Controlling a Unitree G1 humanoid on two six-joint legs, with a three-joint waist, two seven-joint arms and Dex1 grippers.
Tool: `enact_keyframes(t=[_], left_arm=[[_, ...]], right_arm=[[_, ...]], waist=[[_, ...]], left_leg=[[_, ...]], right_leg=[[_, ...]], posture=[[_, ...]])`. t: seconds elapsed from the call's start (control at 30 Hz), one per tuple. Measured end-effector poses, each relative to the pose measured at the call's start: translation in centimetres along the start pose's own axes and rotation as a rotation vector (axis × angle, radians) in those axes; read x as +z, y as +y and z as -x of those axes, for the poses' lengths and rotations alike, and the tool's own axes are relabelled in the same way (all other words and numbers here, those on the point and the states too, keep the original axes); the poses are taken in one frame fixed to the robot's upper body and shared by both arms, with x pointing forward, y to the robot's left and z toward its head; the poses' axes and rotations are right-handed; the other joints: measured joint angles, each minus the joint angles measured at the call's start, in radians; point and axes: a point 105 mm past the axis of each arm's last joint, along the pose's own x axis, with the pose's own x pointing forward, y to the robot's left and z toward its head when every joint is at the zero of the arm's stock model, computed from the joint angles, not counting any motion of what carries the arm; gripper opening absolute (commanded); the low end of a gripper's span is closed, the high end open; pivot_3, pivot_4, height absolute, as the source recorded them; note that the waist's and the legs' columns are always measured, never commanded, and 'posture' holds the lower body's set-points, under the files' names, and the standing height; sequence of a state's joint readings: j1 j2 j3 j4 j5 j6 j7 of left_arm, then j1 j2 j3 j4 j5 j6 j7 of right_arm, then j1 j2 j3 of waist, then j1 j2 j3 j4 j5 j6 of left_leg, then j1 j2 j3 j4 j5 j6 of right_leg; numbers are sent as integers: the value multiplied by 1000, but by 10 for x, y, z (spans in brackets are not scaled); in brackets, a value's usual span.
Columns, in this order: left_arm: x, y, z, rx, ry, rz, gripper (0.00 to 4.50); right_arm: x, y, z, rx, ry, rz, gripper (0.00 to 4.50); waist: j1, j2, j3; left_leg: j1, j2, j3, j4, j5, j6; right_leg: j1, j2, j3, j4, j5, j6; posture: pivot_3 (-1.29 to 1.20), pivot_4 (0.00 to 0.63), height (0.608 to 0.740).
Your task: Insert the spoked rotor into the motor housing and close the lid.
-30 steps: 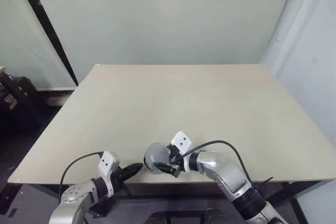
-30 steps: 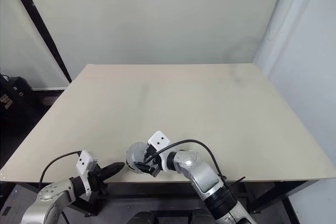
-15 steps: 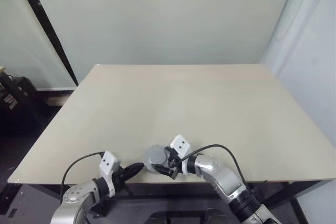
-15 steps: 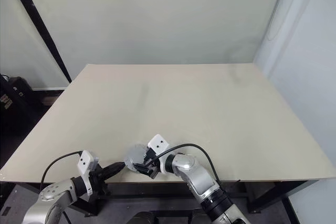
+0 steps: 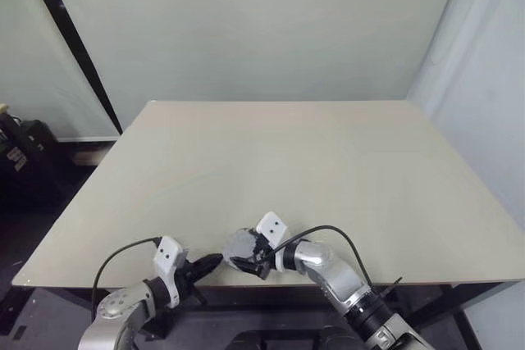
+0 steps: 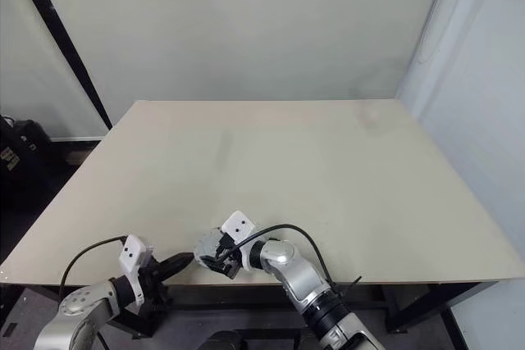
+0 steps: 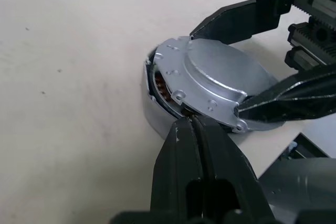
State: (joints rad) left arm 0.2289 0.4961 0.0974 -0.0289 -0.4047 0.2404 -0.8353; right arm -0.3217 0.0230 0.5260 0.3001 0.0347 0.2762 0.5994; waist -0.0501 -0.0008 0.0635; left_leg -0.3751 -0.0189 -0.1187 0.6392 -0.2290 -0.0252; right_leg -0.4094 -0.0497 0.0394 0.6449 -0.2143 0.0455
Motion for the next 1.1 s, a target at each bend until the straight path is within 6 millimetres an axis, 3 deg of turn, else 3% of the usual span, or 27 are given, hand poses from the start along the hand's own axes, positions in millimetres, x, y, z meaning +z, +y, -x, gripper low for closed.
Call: enact_keyframes(t=[0.3, 0.57, 0.77, 0.93, 1.1], left_arm=[[16, 20, 11, 76, -51, -5, 0], [14, 37, 21, 139, -27, -5, 0], [17, 36, 5, 121, -16, -41, 0], [8, 28, -19, 80, 9, -30, 0], [-4, 26, -30, 55, 62, -11, 0]], right_arm=[[-2, -2, 0, -12, 7, 52, 4472], [-2, -2, 0, -5, 7, 66, 4472], [1, 4, 2, 50, -2, 64, 4472], [11, 2, 11, 60, -28, 89, 4472], [15, -6, 21, 26, -32, 99, 4472]], waist=[[0, 0, 0], [0, 0, 0], [0, 0, 0], [0, -3, -2], [0, -3, -2]], left_leg=[[0, 0, 0, 0, 0, 0], [0, 0, 0, 0, 0, 0], [0, 0, 0, 0, 0, 0], [0, -1, 0, 0, 0, 0], [0, 0, 0, 0, 0, 0]], right_leg=[[0, 0, 0, 0, 0, 0], [0, 0, 0, 0, 0, 0], [1, 0, 0, 0, 0, 0], [1, 0, 0, 1, 0, 0], [1, 1, 0, 1, 0, 0]], posture=[[0, 0, 740], [0, 0, 740], [0, 0, 740], [0, 0, 740], [0, 0, 740]])
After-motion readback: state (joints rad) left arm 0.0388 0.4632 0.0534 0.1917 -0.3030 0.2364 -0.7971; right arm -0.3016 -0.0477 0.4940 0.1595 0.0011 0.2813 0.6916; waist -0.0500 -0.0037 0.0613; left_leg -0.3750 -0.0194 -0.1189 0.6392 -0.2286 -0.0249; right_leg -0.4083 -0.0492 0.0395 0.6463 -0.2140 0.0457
